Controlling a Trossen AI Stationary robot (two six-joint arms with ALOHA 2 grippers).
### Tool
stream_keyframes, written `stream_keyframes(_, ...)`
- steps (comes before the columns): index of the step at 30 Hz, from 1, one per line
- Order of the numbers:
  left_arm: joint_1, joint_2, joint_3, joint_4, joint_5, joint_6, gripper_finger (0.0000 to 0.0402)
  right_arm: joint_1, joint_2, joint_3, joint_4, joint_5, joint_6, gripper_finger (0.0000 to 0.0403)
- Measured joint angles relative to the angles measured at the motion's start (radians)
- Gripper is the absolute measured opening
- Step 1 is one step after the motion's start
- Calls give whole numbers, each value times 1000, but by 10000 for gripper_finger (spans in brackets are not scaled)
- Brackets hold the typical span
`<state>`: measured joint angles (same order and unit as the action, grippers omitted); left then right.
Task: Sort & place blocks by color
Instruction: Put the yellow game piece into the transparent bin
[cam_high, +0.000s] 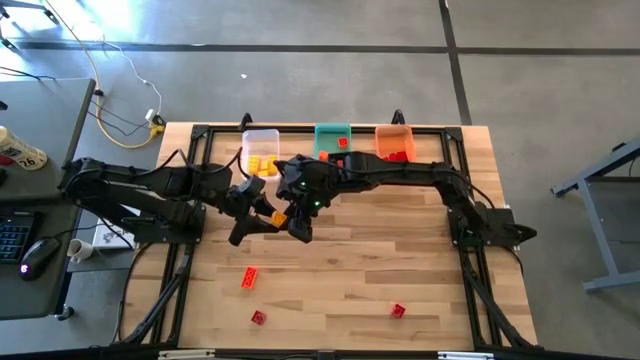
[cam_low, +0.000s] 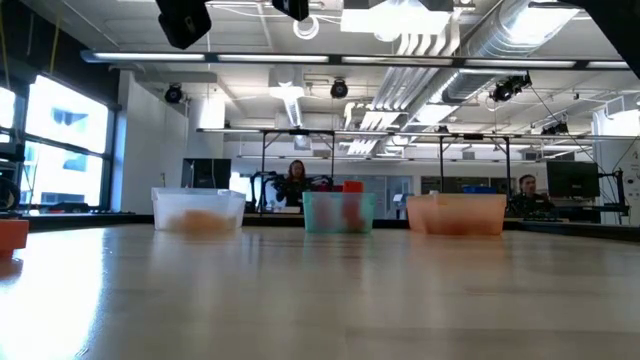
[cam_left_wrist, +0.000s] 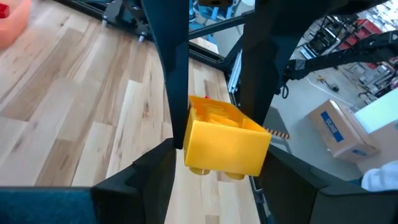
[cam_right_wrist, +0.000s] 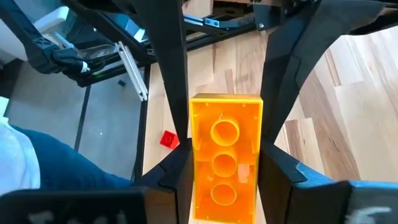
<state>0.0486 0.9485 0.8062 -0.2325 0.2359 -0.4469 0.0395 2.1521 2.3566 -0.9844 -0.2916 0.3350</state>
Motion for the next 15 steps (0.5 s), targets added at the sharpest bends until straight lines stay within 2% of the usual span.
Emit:
stream_keyframes(8, 1, -2, 4, 8, 3, 1, 200, 7, 6, -5, -56, -10, 8, 112)
stream_keyframes(15, 0, -2, 4, -4, 26, 4, 200, 10, 6, -5, -15, -8, 7, 112)
